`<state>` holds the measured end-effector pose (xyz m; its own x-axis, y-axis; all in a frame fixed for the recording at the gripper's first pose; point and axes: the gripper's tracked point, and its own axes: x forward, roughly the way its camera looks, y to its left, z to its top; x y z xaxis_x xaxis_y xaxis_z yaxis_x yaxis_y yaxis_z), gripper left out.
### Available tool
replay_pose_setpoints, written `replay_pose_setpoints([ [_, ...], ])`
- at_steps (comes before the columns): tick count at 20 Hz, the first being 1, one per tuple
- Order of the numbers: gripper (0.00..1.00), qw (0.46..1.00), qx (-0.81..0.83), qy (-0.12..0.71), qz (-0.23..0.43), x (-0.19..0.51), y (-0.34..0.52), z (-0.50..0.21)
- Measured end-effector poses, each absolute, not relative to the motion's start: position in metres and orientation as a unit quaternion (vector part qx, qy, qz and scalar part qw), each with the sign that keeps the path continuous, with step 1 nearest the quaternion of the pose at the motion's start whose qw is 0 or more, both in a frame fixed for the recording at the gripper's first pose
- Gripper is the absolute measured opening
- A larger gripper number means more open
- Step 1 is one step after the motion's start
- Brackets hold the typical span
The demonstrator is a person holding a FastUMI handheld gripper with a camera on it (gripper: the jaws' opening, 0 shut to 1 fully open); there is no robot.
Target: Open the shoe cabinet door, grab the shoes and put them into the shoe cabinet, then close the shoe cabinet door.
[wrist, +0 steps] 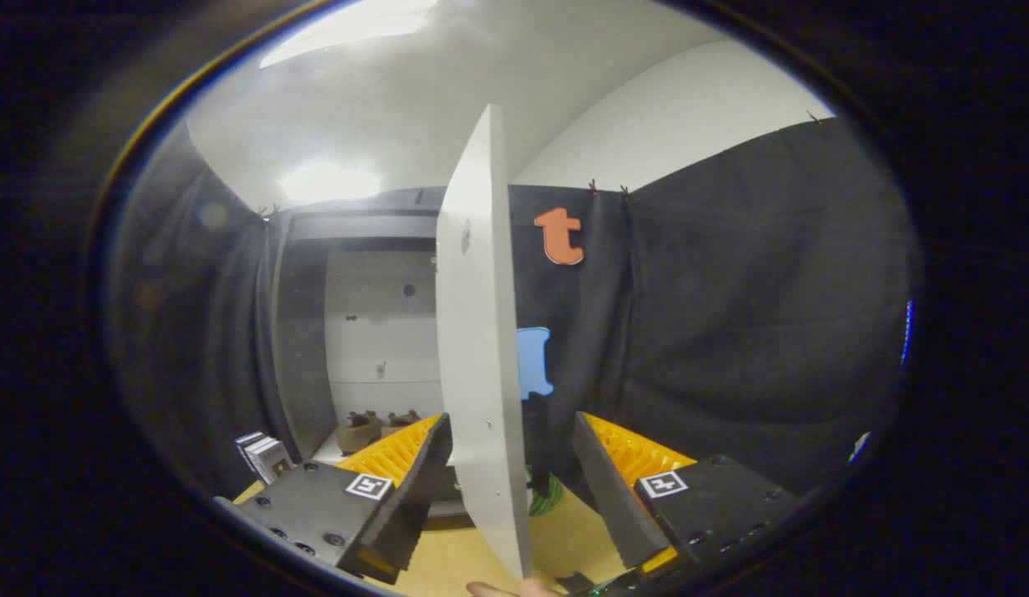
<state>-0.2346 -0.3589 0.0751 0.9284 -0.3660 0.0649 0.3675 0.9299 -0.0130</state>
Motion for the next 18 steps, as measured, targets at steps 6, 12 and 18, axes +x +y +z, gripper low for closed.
replay_pose_setpoints([
  [6,0.93,0.978,0.006,-0.002,-0.21,-0.226,-0.404,0.056],
  [12,0.93,0.982,0.009,0.017,-0.189,-0.216,-0.409,0.044],
  [18,0.92,0.985,0.016,0.011,-0.173,-0.219,-0.406,0.051],
])
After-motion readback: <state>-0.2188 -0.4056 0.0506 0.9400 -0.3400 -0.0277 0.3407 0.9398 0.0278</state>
